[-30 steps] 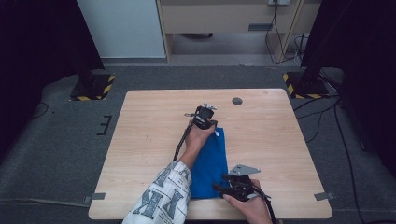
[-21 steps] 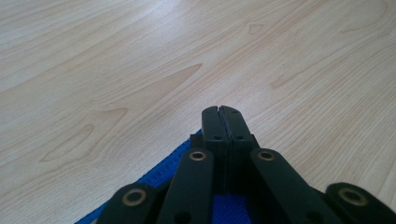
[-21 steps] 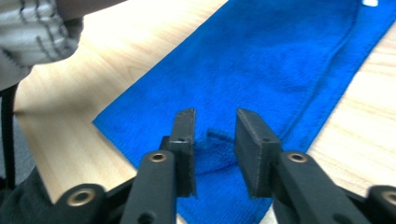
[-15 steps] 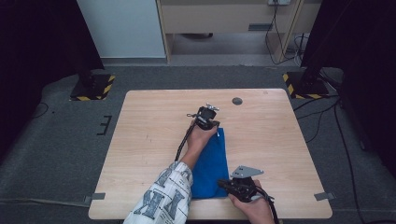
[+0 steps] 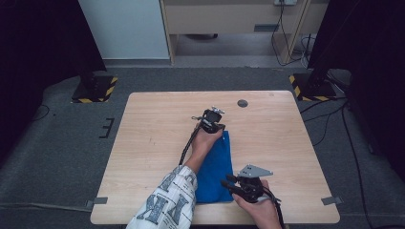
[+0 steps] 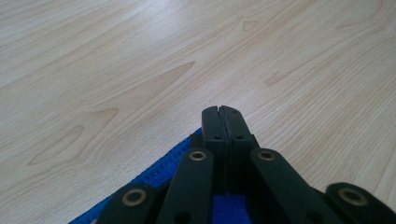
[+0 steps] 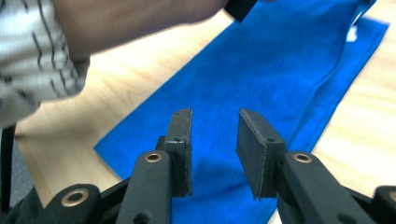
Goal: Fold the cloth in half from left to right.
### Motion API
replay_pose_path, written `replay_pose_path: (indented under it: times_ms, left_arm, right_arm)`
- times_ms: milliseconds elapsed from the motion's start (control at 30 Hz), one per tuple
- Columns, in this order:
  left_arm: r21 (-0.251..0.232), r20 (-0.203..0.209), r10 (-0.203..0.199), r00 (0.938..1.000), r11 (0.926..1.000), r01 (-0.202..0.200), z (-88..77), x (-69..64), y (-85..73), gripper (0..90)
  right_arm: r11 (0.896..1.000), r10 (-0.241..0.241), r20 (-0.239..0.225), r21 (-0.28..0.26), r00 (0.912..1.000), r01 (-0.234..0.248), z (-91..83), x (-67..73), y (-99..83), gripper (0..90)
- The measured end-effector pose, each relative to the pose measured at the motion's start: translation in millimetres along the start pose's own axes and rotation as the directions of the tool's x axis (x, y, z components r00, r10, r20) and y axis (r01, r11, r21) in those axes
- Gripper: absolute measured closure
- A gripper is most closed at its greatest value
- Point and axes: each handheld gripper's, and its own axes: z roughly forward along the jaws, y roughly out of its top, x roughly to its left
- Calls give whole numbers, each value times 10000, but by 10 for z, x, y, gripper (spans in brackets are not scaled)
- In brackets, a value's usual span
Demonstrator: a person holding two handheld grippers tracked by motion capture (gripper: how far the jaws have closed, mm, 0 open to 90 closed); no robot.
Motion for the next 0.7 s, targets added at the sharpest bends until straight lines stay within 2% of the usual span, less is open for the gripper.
replay_pose_path:
  times_ms: [133, 300, 433, 567, 633, 700]
  left_arm:
    - [-6, -9, 31, 10000, 10000, -31, 0, -2, 0, 893]
    - [-9, 7, 87, 10000, 10000, -87, -4, -6, 2, 893]
    - [-21, 7, 72, 10000, 10000, -72, -5, -8, 4, 893]
    - [-27, 7, 69, 10000, 10000, -69, -6, -11, 4, 893]
    - [-36, 9, 77, 10000, 10000, -77, -8, -11, 6, 893]
    - [-44, 17, 85, 10000, 10000, -85, -7, -10, 6, 893]
  right_arm:
    - [10000, 0, 119, 58, 9999, 0, 32, -9, 32, 629]
    - [9953, -256, 609, 950, 9978, 198, 146, -15, -71, 554]
    - [9919, -300, 851, 1252, 9959, 191, 156, -24, -120, 509]
    - [9877, -403, 943, 1544, 9947, 253, 183, -19, -156, 513]
    - [9853, -477, 1140, 1683, 9923, 280, 199, -9, -181, 531]
    - [9794, -593, 1123, 1985, 9919, 360, 222, 2, -212, 541]
